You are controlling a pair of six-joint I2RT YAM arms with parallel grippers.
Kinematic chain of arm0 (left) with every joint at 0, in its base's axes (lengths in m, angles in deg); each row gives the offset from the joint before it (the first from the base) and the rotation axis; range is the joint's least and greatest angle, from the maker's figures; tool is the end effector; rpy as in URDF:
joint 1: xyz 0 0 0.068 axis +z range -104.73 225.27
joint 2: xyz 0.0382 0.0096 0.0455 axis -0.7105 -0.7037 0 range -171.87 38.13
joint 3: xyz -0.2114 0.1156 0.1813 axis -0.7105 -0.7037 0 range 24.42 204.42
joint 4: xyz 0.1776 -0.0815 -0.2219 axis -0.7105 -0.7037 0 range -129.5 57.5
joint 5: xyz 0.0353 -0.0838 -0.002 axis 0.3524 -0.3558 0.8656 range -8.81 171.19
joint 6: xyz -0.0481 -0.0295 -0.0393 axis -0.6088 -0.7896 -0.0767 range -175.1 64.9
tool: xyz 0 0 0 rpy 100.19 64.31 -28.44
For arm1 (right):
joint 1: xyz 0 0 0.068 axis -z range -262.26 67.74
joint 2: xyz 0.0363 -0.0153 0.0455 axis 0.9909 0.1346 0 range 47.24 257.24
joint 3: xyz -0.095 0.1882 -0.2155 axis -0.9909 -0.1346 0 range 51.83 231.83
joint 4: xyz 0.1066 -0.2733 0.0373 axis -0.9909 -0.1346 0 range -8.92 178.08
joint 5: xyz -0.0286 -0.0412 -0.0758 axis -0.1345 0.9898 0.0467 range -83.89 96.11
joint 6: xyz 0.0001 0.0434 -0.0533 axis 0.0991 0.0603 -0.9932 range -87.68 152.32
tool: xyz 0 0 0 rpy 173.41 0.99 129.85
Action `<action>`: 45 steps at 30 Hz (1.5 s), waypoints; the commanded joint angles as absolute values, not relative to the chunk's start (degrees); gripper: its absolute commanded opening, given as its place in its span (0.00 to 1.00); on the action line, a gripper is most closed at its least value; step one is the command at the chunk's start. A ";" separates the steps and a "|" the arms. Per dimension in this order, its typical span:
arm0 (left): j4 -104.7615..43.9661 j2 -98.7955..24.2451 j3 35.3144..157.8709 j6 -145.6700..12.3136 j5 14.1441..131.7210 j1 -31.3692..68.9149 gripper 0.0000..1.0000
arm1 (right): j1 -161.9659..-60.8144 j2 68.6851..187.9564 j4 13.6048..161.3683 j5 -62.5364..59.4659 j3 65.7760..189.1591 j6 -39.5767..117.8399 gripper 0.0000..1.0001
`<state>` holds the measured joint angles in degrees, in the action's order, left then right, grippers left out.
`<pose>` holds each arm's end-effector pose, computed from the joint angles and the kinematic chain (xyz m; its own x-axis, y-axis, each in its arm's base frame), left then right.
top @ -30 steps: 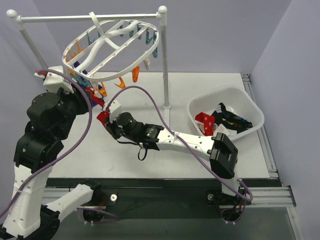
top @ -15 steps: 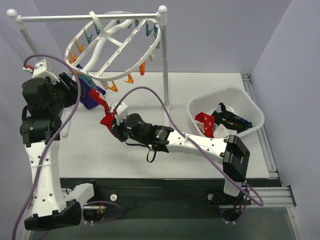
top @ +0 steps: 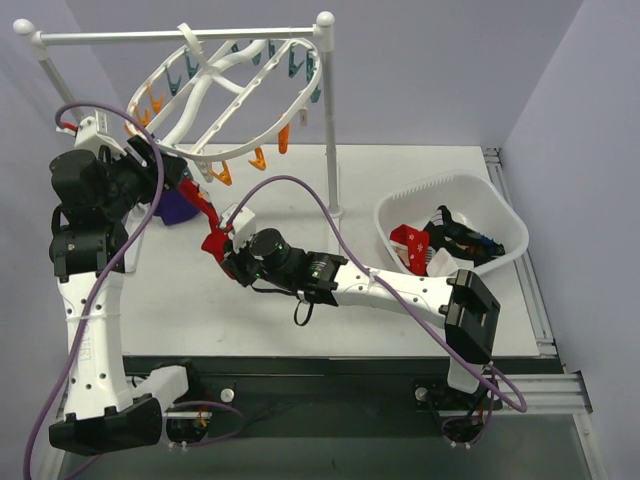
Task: Remove the socks clipped to the hanger
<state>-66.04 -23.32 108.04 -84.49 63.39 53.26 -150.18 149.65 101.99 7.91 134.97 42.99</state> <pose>0.2421 0.0168 0.5081 -0.2508 -0.5071 -0.8246 0.0476 0.8443 -0.5337 0.1885 0.4603 0.3519 -0.2040 -0.0102 -0.9789 -0.8920 0.4139 0.1815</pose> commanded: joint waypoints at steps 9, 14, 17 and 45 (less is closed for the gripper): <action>-62.56 -28.58 112.49 -81.20 70.02 46.60 0.66 | -150.11 147.52 103.55 6.98 136.73 42.95 0.00; -61.59 -29.19 112.58 -80.50 73.10 45.71 0.58 | -150.38 147.08 103.20 7.16 135.68 42.78 0.00; -61.95 -29.72 113.02 -79.97 73.72 43.87 0.34 | -150.47 147.00 103.20 7.42 135.33 42.78 0.00; -66.41 -25.85 111.69 -74.62 72.05 40.88 0.77 | -115.16 108.86 72.10 14.39 113.01 55.61 0.02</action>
<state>-65.25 -27.65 109.61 -76.68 73.51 41.85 -122.97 113.63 81.49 17.44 113.31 52.41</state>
